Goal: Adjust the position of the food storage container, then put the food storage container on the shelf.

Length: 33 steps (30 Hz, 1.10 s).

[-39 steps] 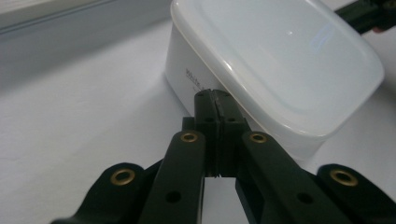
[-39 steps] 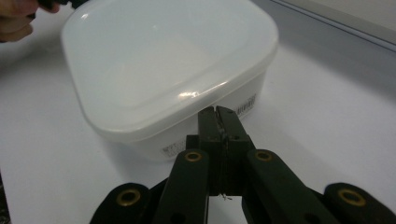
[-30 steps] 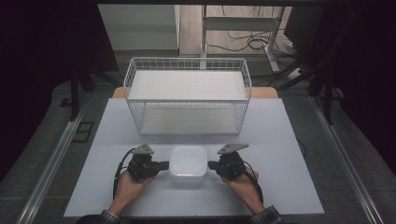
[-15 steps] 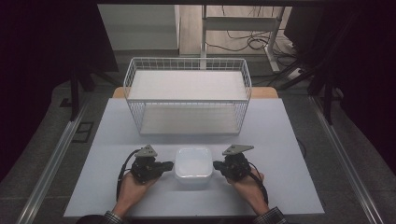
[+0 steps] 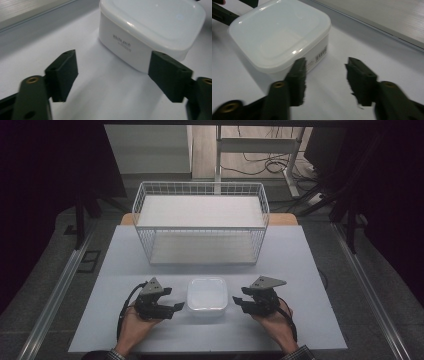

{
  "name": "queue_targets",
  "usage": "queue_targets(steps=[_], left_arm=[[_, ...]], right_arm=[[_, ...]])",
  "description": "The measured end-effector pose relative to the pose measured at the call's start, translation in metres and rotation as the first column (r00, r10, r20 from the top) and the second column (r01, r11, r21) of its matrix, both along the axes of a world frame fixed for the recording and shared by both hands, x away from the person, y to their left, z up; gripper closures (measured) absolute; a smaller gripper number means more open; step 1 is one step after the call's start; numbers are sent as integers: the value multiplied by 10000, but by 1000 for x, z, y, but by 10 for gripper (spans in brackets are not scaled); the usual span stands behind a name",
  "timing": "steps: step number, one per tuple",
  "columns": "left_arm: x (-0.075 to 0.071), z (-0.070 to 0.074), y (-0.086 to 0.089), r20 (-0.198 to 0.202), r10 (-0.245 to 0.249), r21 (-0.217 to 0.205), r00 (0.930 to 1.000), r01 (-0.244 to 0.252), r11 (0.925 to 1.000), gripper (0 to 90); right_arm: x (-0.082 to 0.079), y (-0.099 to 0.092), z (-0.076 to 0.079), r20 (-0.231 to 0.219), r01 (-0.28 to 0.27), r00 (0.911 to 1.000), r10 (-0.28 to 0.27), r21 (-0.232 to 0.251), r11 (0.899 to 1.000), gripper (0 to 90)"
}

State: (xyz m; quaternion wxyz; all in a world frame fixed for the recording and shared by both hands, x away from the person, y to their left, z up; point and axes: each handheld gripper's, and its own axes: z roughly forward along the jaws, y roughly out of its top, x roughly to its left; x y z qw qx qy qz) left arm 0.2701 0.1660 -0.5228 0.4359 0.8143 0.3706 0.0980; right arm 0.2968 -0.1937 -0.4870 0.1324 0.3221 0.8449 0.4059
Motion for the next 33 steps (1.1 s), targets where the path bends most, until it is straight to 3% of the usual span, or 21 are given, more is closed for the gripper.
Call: queue_targets(steps=[1,2,3,4,9,13,17,19,22,26,29,33], left_arm=[[-1,-1,1,-14,-1,9,10000,1,10000,203],[-1,-1,1,-14,-1,9,10000,1,10000,197],[-1,-2,2,-189,46,69,9998,-44,10000,183],[-1,-2,2,-189,46,69,9998,-44,10000,170],[-2,-3,9,-323,69,-85,9995,-72,9999,130],[-1,-4,12,-353,-212,-336,9992,200,9992,77],[-1,-2,13,-495,-457,-603,9977,427,9973,0],[-1,-1,14,-555,-422,-656,9976,385,9971,0],[-3,1,14,-423,-251,-406,9988,234,9989,0],[-4,4,15,-444,-198,-500,9988,176,9986,0],[-2,6,14,-512,-358,-811,9980,315,9962,0],[0,10,9,-282,-820,-808,9962,795,9935,24]], right_arm=[[0,-1,-1,54,-33,10000,33,-2,10000,329],[0,-1,-1,54,-33,10000,33,-2,10000,329],[1,-4,-4,67,47,10000,-48,152,9999,184],[1,-4,-6,-27,132,9999,-131,309,9994,155],[4,-3,-13,-114,290,9995,-288,199,9994,36],[3,-2,-14,-70,202,9998,-202,20,9998,19],[4,-4,-13,5,237,9997,-237,138,9996,15],[5,-5,-11,103,238,9997,-240,212,9995,13],[5,-6,-8,147,188,9997,-195,450,9988,0],[4,-5,-5,185,85,9998,-98,655,9978,0],[4,-2,1,240,46,9997,-64,755,9971,0],[5,4,7,197,-23,9998,6,871,9962,0]])
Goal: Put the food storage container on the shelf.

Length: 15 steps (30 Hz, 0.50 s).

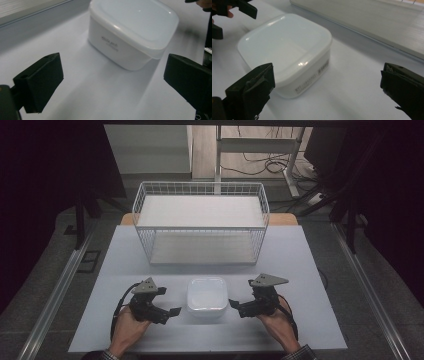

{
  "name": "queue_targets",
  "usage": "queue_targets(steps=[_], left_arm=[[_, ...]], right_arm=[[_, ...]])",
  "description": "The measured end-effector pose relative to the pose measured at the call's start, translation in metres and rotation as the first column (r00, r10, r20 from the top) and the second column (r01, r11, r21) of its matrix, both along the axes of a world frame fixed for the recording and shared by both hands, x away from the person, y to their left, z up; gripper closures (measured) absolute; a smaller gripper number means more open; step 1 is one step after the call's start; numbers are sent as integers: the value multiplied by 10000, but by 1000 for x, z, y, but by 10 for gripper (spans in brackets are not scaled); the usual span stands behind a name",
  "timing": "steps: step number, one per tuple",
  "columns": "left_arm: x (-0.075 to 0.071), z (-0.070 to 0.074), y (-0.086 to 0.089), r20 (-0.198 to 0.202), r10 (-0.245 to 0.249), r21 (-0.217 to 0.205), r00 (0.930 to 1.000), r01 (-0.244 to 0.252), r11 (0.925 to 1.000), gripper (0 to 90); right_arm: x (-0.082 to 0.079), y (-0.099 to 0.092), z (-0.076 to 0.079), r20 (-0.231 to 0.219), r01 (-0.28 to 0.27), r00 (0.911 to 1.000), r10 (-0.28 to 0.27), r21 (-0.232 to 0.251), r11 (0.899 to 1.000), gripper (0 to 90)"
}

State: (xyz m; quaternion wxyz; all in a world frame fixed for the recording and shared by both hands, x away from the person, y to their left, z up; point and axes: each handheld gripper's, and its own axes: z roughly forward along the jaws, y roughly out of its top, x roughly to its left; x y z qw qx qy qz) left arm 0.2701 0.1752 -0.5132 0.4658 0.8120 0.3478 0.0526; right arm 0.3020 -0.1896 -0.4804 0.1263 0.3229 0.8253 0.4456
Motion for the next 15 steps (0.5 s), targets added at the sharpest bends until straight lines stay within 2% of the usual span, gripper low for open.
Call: queue_targets(steps=[5,6,8,11,13,15], left_arm=[[3,1,-6,159,-132,-199,9998,136,9997,0],[5,3,-8,189,-199,-415,9996,206,9989,0],[8,5,-11,104,-275,-607,9996,281,9978,0],[11,7,-11,-85,-206,-634,9998,200,9978,7],[14,12,-13,-311,-93,-688,9995,71,9976,15],[14,15,-14,-294,-1,-667,9996,-19,9978,22]], right_arm=[[1,9,5,-32,-10,10000,11,91,10000,0],[1,15,5,-99,-59,9999,59,-7,10000,0],[1,20,5,-154,-95,9998,94,-107,9999,0],[2,24,6,-252,-6,9997,2,-174,9998,0],[5,28,9,-474,69,9988,-72,-79,9999,0],[7,29,12,-552,26,9985,-29,-61,10000,0]])
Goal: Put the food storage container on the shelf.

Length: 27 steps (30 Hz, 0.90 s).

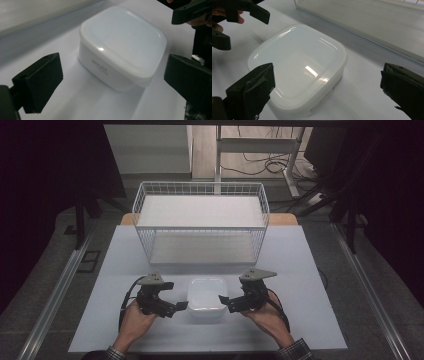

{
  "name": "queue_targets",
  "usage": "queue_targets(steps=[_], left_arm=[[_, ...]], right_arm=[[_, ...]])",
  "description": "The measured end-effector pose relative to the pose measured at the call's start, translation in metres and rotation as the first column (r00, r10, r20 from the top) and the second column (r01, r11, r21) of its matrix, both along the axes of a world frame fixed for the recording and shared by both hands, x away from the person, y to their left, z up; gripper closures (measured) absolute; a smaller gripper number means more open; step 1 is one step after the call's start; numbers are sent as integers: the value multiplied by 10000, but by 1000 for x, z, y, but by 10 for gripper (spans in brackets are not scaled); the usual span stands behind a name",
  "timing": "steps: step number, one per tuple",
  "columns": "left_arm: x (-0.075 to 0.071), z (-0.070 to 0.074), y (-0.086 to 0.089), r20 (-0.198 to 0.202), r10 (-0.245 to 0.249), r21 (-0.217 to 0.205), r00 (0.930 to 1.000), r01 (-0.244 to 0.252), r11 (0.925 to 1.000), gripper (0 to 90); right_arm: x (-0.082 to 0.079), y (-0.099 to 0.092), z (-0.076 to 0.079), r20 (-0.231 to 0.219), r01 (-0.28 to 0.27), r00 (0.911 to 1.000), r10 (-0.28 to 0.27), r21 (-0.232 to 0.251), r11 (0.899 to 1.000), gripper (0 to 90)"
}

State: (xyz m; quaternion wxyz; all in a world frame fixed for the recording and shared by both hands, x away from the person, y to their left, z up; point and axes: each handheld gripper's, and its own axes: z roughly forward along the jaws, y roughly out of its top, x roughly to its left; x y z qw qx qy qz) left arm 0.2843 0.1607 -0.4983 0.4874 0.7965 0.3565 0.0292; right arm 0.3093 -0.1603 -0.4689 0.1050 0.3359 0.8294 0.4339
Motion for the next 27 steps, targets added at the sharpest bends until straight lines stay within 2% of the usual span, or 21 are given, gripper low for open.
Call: queue_targets(steps=[2,5,7,10,15,17,18,19,20,21,22,25,27], left_arm=[[2,6,-6,50,66,157,10000,-67,9999,23],[7,9,-12,-253,-16,-96,9997,14,10000,44],[11,9,-17,-345,-80,9,9994,81,10000,71],[16,6,-23,-473,-104,241,9988,116,9996,121],[24,-6,-27,-874,-110,305,9961,137,9994,167],[25,-12,-28,-1084,-119,282,9940,151,9995,168],[26,-14,-27,-1203,-177,103,9926,190,9998,166],[27,-16,-25,-1368,-302,-96,9901,292,9995,173],[28,-16,-25,-1378,-361,-162,9898,342,9993,196],[27,-16,-25,-1537,-440,-270,9871,403,9988,209],[27,-17,-25,-1642,-476,-295,9853,433,9986,219],[26,-16,-25,-1902,-453,-290,9807,405,9988,215],[22,-13,-26,-1953,-349,-124,9801,331,9994,224]], right_arm=[[1,1,1,-57,-17,10000,17,-41,10000,0],[5,7,3,-310,-73,9995,67,-181,9998,11],[8,11,2,-435,-50,9990,36,-314,9995,27],[12,15,-3,-748,-174,9971,149,-328,9993,69],[15,14,-12,-1183,-260,9927,220,-329,9991,113],[17,13,-16,-1481,-314,9886,264,-312,9990,136],[17,14,-19,-1687,-349,9852,290,-320,9989,144],[18,13,-19,-1878,-333,9817,302,-134,9994,168],[19,12,-21,-2251,-393,9734,419,164,9991,219],[20,11,-21,-2371,-428,9703,475,251,9988,245],[21,10,-21,-2662,-542,9617,650,479,9974,261],[20,7,-22,-3030,-539,9504,702,620,9966,283],[18,5,-20,-3103,-558,9479,724,621,9965,338]])
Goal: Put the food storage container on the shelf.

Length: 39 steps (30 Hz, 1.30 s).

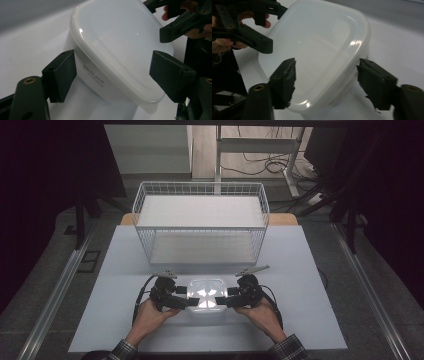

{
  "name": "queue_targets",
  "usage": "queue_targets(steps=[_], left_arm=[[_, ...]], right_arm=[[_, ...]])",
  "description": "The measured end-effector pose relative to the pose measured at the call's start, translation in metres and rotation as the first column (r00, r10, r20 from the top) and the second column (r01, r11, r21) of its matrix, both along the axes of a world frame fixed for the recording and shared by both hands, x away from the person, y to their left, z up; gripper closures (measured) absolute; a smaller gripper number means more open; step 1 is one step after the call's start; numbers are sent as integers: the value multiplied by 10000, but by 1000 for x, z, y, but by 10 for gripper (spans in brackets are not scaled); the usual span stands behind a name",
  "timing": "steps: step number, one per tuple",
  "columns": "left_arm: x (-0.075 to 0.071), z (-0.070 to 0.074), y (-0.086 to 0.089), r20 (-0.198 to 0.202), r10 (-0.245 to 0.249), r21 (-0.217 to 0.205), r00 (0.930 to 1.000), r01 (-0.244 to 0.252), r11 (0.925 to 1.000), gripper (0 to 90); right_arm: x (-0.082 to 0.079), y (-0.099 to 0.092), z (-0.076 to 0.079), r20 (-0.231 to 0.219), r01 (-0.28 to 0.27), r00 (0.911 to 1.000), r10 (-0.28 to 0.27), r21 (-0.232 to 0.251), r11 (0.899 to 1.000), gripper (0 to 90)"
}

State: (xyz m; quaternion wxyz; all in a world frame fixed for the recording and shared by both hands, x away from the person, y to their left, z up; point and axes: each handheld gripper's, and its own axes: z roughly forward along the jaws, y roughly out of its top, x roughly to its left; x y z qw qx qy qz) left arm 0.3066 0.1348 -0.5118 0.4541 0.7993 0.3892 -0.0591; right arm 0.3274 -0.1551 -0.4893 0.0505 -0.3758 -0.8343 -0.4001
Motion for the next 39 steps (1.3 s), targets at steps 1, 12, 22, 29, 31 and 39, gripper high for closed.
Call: queue_targets(steps=[1,12,22,29,31,39], left_arm=[[-2,2,0,11,10,123,10000,-10,9999,235],[-28,16,8,486,573,314,9972,-589,9978,589],[-29,18,15,655,1422,-159,9877,-1415,9898,771],[-29,20,16,869,1705,-166,9815,-1697,9854,788],[-29,23,17,925,1737,-263,9805,-1720,9848,789],[-26,37,21,1218,1868,-399,9748,-1832,9823,790]], right_arm=[[-2,-2,2,45,4,10000,-4,-43,10000,369],[-22,-13,13,141,696,9975,-697,98,9975,632],[-28,-15,17,472,1457,9878,-1484,571,9877,783],[-30,-8,20,1104,1368,9841,-1390,268,9902,785],[-28,-9,23,1141,1345,9838,-1381,390,9902,785],[-24,-6,36,1549,1256,9788,-1338,617,9902,785]])
